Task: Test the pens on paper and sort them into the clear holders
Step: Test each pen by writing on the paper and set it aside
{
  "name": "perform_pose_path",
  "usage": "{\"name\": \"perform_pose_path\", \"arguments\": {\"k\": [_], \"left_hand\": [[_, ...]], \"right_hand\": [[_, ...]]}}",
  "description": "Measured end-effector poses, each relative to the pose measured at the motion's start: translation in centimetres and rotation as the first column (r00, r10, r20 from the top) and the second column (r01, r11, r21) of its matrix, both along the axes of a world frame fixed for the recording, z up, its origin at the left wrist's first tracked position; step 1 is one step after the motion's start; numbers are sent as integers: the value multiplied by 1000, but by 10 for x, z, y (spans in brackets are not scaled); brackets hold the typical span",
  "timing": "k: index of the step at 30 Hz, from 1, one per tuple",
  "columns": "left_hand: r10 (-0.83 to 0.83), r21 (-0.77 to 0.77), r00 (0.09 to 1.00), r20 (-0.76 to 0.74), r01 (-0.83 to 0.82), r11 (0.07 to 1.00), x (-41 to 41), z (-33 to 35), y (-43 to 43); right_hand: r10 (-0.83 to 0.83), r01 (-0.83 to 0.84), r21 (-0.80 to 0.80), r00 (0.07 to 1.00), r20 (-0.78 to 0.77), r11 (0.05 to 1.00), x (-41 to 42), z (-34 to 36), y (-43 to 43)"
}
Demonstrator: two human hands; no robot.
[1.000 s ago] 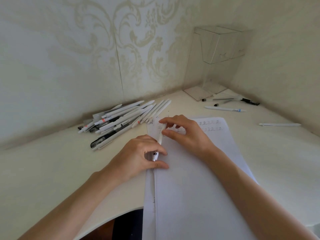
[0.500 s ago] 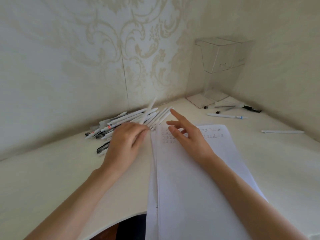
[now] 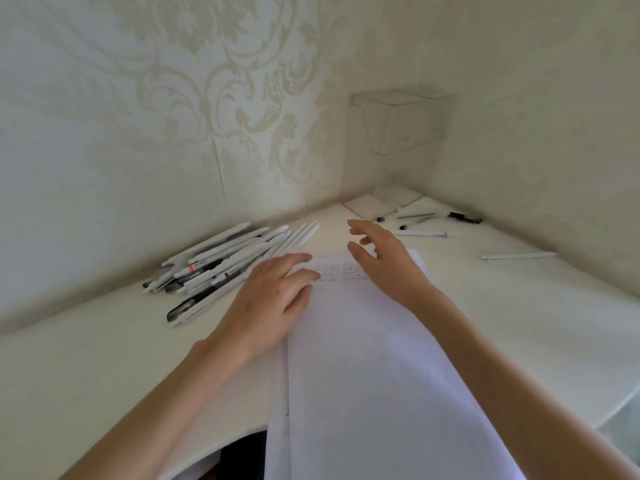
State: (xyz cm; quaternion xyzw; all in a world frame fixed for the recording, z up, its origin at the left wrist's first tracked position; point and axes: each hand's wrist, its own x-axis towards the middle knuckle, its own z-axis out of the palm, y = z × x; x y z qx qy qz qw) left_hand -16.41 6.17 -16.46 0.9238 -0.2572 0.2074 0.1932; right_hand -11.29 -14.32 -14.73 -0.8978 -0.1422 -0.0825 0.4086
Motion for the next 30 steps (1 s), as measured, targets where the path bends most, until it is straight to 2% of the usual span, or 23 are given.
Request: {"name": "perform_pose_path", "arguments": {"k": [3,6,10,14,18,22,26,30], "left_hand": [[-156,83,973,-173,172,982,1,-4,-33],[-176,142,935,-308,228,963,5,-14,-55],[-190,177,925,-328,258,950,12,-24,-59],[-195,195,937,-291,258,946,11,-25,-60],[-213,124,937,-276,254,959,9,-24,-60],[-261,11,938,-229,270,963,6,-23,-57],[-303,1,936,-177,308,951,-2,-20,-43],[-292,15,945,-145,297,955,-11,-15,-22]], "right_hand": [[-168,170,-84,985,31,982,3,4,-47],[-350,358,-234,934,78,904,3,-5,-104],[-498,472,-424,865,57,772,3,-17,-167],[-555,479,-510,832,3,715,12,-27,-192],[-531,485,-494,846,57,721,14,-29,-191],[-407,432,-431,900,155,792,9,-26,-186],[-367,423,-354,905,217,834,-4,-16,-167],[-338,435,-439,897,284,786,-1,1,-126]]}}
